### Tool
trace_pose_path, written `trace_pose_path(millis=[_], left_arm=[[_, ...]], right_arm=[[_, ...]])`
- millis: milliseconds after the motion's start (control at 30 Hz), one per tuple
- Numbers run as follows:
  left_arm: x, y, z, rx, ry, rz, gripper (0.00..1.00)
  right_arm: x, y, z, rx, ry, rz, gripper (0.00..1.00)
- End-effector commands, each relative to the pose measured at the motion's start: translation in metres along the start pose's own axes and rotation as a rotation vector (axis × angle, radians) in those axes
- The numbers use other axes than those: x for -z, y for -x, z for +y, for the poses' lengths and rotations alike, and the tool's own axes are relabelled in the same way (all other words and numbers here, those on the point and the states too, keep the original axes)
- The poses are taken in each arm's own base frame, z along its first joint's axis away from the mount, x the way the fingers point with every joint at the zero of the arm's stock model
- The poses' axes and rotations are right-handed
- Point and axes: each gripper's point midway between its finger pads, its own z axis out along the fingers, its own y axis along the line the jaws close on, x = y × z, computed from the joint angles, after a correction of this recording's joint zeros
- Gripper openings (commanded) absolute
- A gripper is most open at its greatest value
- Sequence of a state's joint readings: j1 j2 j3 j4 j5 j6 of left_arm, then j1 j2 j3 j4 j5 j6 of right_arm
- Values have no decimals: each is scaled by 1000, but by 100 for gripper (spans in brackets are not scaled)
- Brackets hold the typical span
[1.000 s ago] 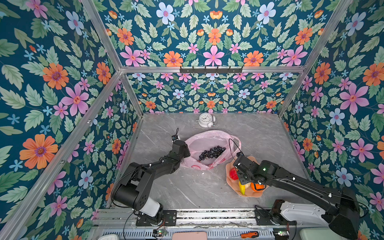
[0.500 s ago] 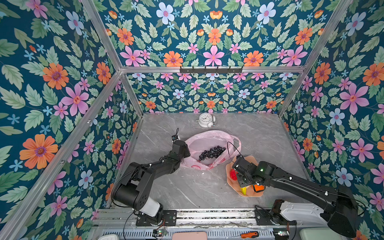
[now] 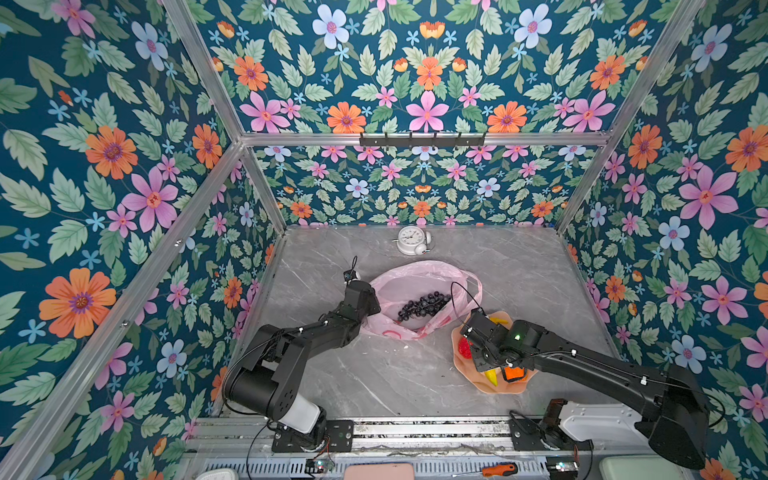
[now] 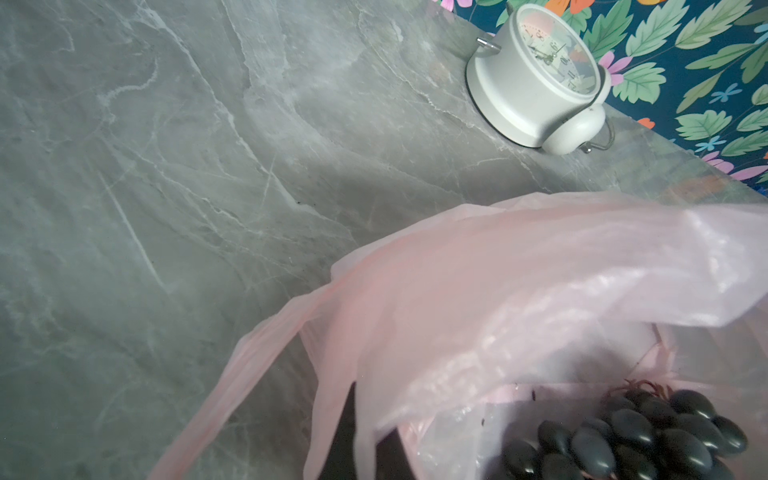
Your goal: Take the fake fruits out of the plastic bag
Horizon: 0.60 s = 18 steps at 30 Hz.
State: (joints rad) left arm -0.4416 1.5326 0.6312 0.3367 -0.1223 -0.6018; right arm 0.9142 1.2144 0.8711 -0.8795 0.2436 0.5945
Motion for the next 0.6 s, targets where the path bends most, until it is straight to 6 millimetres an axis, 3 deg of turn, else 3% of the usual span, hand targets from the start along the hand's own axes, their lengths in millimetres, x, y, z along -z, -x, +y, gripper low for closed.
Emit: trace_pose_path(millis=[0,567], left_arm=[[0,4,-3,-6,-7,-10,7],[1,4,-3,-6,-6,-10,8]], right_arm=[[5,5,-9,-5,-45,-27,32],[0,11,-18,1,-119,-27,37]])
